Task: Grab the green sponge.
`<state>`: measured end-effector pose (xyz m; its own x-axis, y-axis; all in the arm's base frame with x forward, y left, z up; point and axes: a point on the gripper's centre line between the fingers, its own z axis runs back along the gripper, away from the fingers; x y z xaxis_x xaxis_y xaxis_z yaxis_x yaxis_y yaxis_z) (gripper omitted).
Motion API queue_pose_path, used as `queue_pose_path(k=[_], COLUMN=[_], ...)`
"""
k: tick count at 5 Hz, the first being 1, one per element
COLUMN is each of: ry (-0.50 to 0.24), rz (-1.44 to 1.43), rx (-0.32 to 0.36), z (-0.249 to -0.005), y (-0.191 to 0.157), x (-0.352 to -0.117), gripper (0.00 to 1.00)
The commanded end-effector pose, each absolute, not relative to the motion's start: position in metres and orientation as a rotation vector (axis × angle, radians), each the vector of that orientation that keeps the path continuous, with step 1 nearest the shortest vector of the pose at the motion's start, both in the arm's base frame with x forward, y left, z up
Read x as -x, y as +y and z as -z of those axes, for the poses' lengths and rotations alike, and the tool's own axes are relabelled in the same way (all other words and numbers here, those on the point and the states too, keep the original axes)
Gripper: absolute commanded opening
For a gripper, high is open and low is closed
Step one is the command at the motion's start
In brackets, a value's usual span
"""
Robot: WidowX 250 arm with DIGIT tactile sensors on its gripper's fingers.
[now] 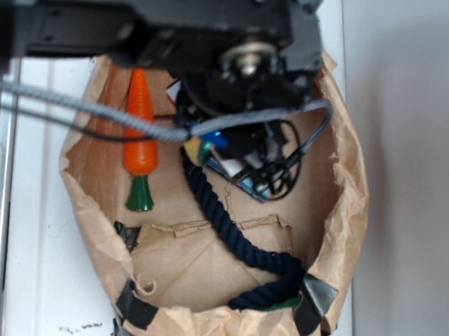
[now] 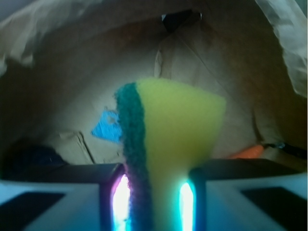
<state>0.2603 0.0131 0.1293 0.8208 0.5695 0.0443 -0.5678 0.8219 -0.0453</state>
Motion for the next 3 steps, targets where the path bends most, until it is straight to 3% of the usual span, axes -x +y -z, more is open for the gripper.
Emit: queue_pose_path(k=[1, 3], ry=[-0.107, -0.164], rz=[-0.266, -0.201], rx=[0.046, 0.033], z=[-0.1533, -0.1537], y=[-0.0036, -0.0106], x=[-0.2575, -0.2612], gripper=[0.0, 0.0])
